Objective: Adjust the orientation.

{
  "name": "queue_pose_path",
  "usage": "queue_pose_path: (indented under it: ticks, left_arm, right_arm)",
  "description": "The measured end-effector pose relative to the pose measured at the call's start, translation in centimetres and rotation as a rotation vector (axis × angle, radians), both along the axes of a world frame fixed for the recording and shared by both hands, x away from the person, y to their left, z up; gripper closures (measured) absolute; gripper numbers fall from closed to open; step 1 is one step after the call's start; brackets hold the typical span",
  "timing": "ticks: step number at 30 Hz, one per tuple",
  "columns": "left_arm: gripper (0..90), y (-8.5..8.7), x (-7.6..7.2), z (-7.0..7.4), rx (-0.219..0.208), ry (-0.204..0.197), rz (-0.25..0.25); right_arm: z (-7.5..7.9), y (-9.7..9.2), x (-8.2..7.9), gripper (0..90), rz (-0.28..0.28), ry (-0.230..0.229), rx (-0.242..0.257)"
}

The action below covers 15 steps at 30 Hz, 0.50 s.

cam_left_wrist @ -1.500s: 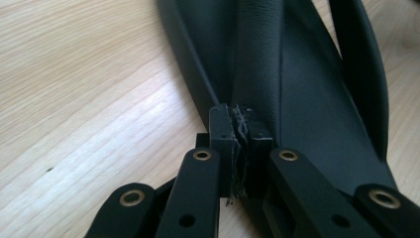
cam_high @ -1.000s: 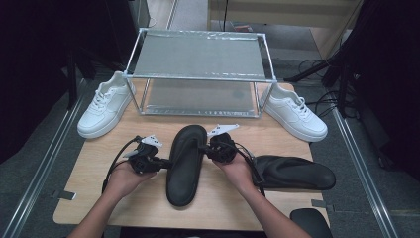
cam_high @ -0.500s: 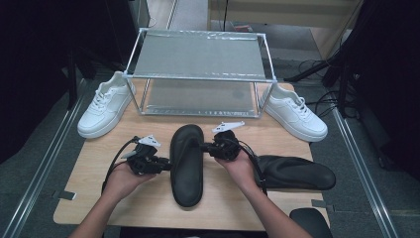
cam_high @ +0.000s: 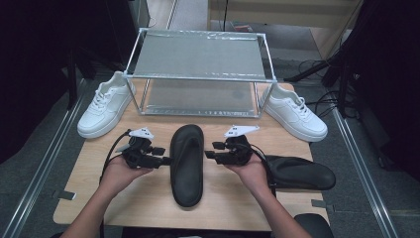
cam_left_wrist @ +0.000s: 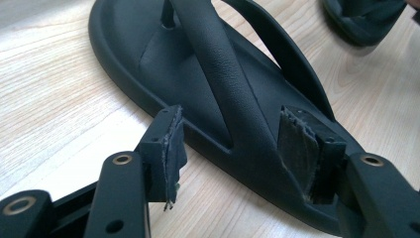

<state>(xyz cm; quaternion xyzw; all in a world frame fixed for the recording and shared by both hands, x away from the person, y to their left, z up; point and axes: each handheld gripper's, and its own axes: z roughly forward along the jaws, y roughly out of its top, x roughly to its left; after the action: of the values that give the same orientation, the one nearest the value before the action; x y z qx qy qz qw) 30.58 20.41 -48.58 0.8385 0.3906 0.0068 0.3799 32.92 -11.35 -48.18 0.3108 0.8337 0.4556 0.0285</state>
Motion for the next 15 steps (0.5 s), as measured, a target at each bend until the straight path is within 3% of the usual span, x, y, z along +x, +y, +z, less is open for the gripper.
queue_pose_path:
  ticks: [15]
  left_arm:
    - [40.5,-1.7,1.3,0.0,0.023,0.006,-0.062]
  right_arm:
    - [0.6,-4.2,-1.3,48.9,-0.014,-0.006,-0.02]
